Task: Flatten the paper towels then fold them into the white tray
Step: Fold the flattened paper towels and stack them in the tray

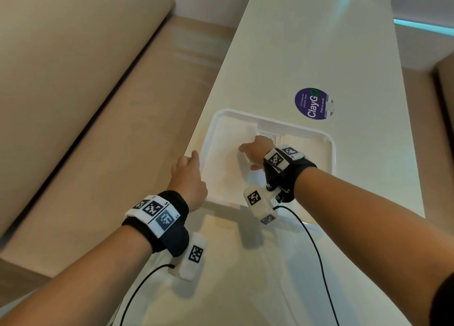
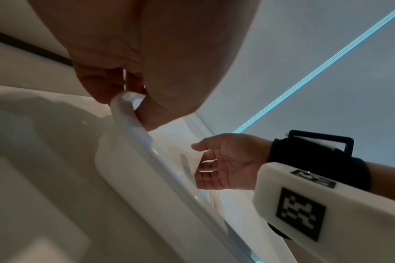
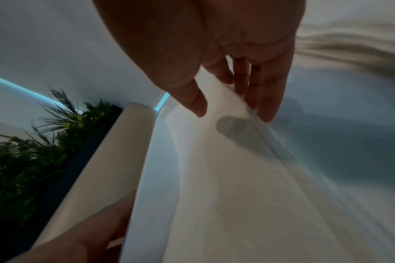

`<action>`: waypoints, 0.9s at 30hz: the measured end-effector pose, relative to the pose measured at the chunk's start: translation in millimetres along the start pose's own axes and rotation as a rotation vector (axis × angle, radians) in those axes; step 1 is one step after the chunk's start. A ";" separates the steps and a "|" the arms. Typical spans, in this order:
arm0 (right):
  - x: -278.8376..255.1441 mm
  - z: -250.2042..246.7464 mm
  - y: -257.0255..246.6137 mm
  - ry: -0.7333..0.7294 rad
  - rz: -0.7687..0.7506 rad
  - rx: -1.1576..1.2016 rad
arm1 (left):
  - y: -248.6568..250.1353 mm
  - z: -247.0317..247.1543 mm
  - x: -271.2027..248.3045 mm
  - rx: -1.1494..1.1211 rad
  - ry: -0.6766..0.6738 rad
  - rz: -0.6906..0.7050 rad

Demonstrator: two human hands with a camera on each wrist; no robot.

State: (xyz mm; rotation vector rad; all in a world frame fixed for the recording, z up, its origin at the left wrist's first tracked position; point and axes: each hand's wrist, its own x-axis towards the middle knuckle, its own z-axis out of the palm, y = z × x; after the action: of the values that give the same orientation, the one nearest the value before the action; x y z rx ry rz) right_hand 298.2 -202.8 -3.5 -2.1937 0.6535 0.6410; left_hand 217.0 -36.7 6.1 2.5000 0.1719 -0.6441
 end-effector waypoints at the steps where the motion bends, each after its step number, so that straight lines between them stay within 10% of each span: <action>1: -0.9 0.4 0.8 -0.015 -0.005 0.005 | -0.1 -0.8 -0.9 -0.005 -0.004 -0.001; 10: -23.9 -48.2 34.2 0.066 -0.224 -0.367 | 5.1 4.6 -2.6 0.033 0.122 0.059; 18: -34.2 -66.4 73.3 -0.045 0.031 -0.529 | 11.0 5.5 -5.7 0.090 0.117 -0.034; 22: -36.7 -62.9 79.2 -0.048 -0.005 -0.409 | 31.1 7.8 -12.3 0.096 0.284 0.149; 27: -37.8 -70.9 86.5 0.046 -0.052 -0.283 | 78.9 33.3 -2.8 -0.104 -0.032 0.285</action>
State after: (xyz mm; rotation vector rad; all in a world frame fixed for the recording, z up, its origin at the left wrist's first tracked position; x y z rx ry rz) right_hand 233.0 -298.9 17.9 -2.4853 0.5548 0.6925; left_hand 220.6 -121.0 20.6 2.3521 -0.1565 -0.5410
